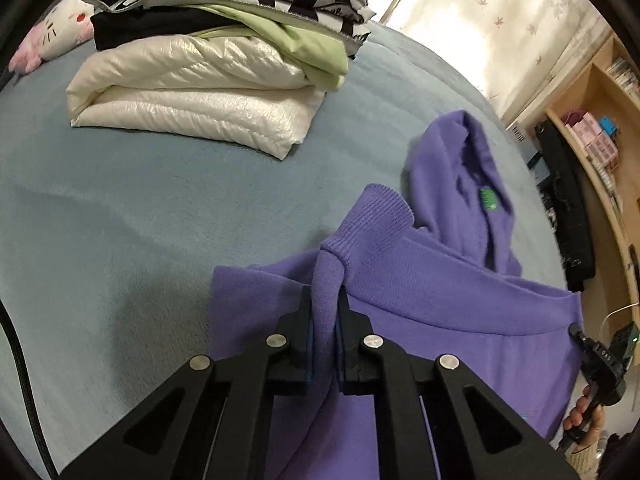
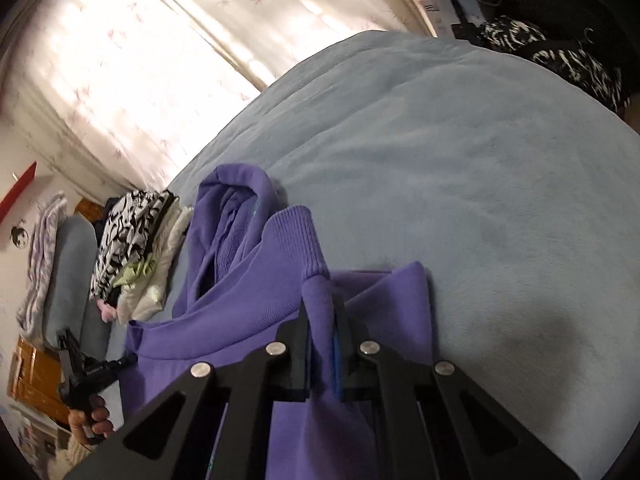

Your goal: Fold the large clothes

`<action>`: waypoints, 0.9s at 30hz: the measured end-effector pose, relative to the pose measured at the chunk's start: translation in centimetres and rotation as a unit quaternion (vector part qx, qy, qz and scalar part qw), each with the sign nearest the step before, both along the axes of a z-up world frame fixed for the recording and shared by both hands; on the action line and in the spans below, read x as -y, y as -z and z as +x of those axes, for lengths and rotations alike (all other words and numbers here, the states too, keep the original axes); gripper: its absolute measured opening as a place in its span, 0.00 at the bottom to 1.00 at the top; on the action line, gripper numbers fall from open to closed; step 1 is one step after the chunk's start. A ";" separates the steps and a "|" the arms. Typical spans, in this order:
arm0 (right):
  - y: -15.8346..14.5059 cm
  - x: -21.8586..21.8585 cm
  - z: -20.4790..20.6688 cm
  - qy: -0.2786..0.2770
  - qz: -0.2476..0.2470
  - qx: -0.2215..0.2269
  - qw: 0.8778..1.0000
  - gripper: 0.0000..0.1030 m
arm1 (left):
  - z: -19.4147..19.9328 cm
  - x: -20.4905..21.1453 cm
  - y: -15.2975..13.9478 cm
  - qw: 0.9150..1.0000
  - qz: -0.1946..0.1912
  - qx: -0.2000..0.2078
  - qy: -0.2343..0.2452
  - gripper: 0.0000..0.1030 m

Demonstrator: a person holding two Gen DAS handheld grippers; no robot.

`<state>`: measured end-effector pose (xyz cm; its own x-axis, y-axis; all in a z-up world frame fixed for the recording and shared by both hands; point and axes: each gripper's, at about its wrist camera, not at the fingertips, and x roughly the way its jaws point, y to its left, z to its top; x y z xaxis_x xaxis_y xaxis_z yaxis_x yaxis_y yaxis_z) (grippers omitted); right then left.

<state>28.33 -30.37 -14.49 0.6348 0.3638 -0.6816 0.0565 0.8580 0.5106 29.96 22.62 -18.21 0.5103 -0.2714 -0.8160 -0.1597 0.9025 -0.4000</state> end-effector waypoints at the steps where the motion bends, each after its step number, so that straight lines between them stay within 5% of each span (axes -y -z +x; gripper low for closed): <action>1: 0.8 0.0 0.4 0.003 -0.005 -0.009 1.000 0.07 | 0.3 -0.1 0.7 1.000 -0.002 -0.008 -0.002 0.06; 6: 5.8 -1.1 2.5 0.010 -0.045 -0.061 0.997 0.07 | 1.1 -1.1 4.3 0.999 -0.039 -0.031 -0.017 0.07; 10: 5.2 -1.3 2.4 0.004 -0.056 -0.056 0.997 0.08 | 0.6 -1.8 4.5 0.998 -0.058 -0.013 0.005 0.09; 15: 3.2 -1.0 1.3 0.016 -0.072 -0.067 0.995 0.16 | -0.7 -1.1 2.0 1.000 0.007 0.010 0.015 0.13; 20: 0.4 -1.6 -1.9 0.041 -0.087 -0.028 0.995 0.17 | -4.7 1.4 -1.8 0.994 0.089 0.055 0.041 0.13; 27: -0.3 -7.3 -7.7 -0.014 -0.097 0.001 0.995 0.17 | -11.3 4.8 -3.6 0.990 0.086 0.091 0.060 0.11</action>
<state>20.66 -23.08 -14.16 0.6283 0.2428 -0.7391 0.0311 0.9415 0.3357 18.62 17.83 -14.59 0.6250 -0.2047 -0.7533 0.0141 0.9678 -0.2513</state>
